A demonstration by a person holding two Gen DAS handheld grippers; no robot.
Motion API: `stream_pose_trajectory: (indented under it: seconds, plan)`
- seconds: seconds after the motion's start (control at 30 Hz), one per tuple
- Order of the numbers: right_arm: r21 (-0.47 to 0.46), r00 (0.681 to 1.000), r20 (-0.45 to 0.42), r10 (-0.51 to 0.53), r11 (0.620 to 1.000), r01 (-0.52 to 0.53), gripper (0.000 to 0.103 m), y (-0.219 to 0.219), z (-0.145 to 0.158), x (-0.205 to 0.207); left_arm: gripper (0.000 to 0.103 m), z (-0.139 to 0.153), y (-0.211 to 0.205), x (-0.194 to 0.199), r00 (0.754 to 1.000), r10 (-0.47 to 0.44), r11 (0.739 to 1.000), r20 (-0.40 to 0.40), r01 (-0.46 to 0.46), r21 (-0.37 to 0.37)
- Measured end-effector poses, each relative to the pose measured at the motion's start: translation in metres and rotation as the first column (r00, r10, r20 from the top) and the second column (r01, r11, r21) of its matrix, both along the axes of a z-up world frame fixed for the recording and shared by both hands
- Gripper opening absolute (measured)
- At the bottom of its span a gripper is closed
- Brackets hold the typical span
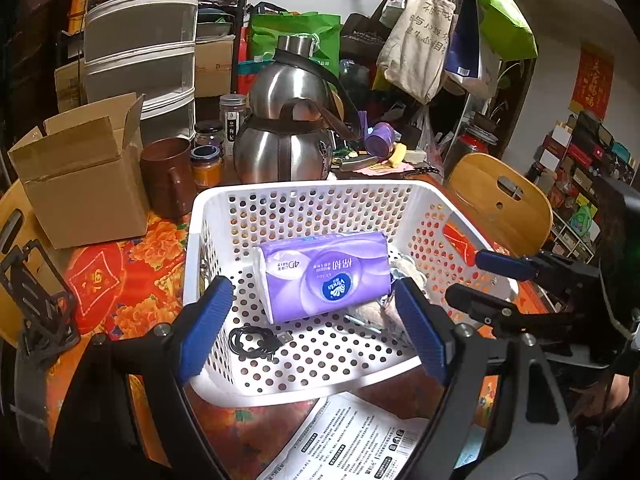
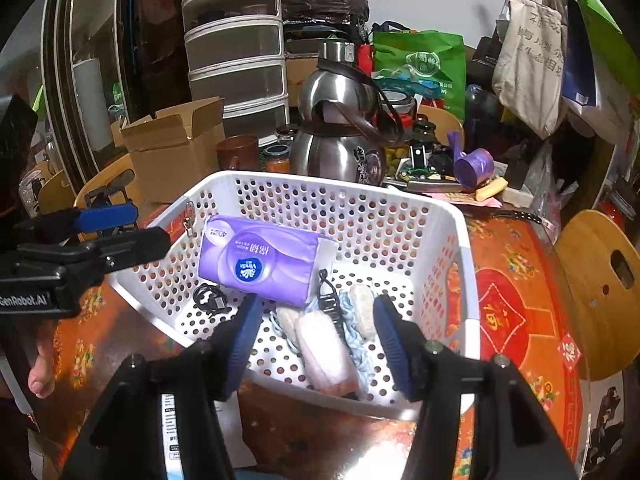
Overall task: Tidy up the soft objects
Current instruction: 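Withdraw both tools from the basket toward the light blue wipes pack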
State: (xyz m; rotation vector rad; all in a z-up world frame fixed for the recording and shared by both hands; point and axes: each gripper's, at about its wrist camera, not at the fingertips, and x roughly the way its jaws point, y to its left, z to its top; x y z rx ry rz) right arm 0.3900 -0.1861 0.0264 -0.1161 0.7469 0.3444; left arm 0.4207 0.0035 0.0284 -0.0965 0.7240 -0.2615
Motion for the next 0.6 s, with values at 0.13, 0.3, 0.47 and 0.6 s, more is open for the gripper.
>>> stream_pose_trajectory:
  seconds: [0.13,0.3,0.47,0.6]
  plan:
    - [0.002,1.000,0.010,-0.002,1.000,0.002,0.059,-0.001,0.003,-0.004,0.082,-0.002,-0.001,-0.007,1.000,0.010,1.000,-0.003,-0.010,0.010]
    - [0.034,1.000,0.000,-0.004,0.999,0.004,0.059,-0.007,0.006,-0.016,0.082,-0.002,-0.002,-0.043,0.996,0.091,0.994,-0.026,-0.089,0.068]
    - [0.076,1.000,-0.012,-0.012,0.997,0.013,0.070,-0.025,0.008,-0.061,0.082,-0.015,0.001,-0.105,0.994,0.085,0.993,-0.074,-0.078,0.093]
    - [0.061,0.999,0.020,-0.032,0.998,0.030,0.074,-0.044,-0.004,-0.111,0.082,-0.045,0.006,-0.153,0.990,0.043,0.999,-0.137,-0.039,0.032]
